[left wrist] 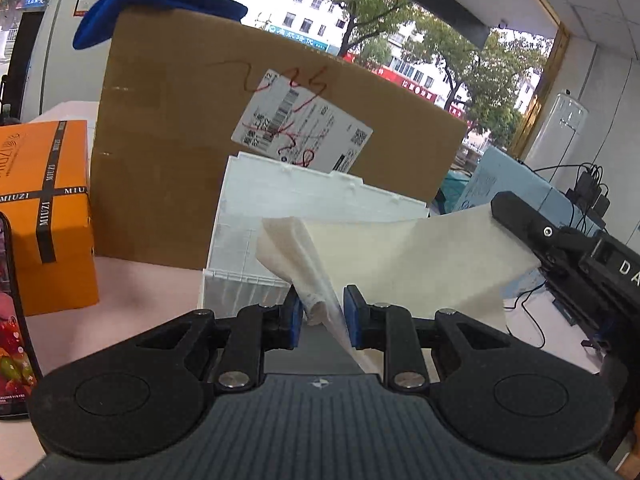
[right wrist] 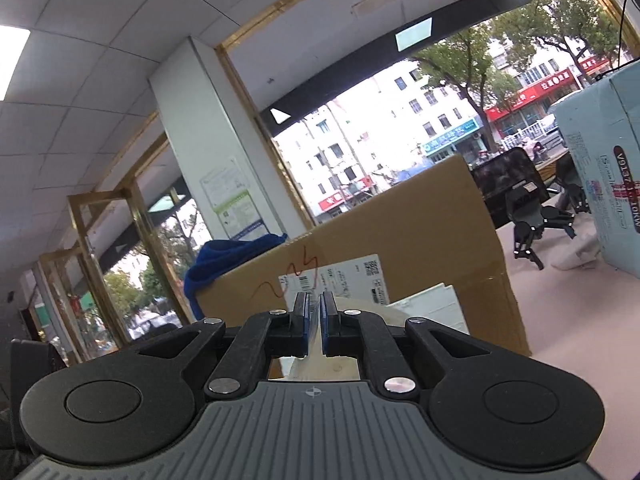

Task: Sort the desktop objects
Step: 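Carry the white napkin with the left gripper over the white box, then lower the white napkin into the white box and open the left gripper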

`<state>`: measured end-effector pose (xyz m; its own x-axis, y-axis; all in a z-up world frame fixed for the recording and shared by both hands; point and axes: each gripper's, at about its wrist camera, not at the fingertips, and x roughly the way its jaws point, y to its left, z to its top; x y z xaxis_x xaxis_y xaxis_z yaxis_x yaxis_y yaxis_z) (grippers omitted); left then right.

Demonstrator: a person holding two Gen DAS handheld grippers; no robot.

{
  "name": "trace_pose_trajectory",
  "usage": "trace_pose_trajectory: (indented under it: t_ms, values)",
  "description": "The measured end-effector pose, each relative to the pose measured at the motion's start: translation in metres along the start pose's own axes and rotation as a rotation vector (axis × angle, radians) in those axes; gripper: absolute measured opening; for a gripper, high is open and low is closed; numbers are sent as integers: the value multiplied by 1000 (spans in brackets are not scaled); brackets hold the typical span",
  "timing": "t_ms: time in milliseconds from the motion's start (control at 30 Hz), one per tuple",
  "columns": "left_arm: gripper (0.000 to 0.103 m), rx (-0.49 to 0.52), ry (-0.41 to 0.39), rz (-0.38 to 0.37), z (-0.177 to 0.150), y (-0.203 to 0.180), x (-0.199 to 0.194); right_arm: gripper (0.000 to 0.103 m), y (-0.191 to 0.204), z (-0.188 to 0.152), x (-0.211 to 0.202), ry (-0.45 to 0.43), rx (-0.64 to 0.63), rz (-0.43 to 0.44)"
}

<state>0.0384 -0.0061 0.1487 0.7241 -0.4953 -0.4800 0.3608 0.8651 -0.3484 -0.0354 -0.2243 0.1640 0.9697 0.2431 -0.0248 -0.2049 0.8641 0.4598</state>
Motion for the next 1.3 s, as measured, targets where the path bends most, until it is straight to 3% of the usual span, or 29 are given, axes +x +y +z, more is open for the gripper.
trace_pose_trajectory:
  t_ms: [267, 367, 700, 733, 767, 800, 867, 900, 1000, 1167, 1200, 1300]
  values:
    - [20, -48, 110, 1, -11, 14, 38, 6, -22, -35, 21, 142, 24, -109]
    - [20, -60, 97, 1, -17, 18, 46, 6, -28, -44, 29, 171, 13, -128]
    - [22, -31, 125, 56, -21, 18, 57, 7, -37, -54, 56, 384, -59, -209]
    - [22, -23, 123, 64, -21, 16, 56, 9, -39, -53, 58, 416, -61, -214]
    - [22, -18, 121, 70, -22, 15, 56, 19, -40, -53, 60, 449, -66, -216]
    - [22, -15, 120, 72, -22, 15, 56, 43, -41, -51, 61, 476, -75, -212]
    - [22, -21, 118, 70, -22, 15, 56, 66, -40, -46, 57, 488, -94, -199]
    - [22, -23, 118, 69, -22, 16, 57, 71, -39, -44, 55, 492, -108, -192]
    - [22, -23, 117, 70, -21, 16, 57, 72, -41, -37, 51, 537, -108, -146]
    - [23, -11, 104, 113, -22, 15, 57, 72, -60, -41, 61, 644, 91, -79]
    - [28, -12, 102, 123, -22, 16, 57, 72, -62, -41, 62, 660, 118, -64]
    - [28, -23, 94, 133, -21, 20, 57, 72, -57, -38, 58, 649, 142, -26]
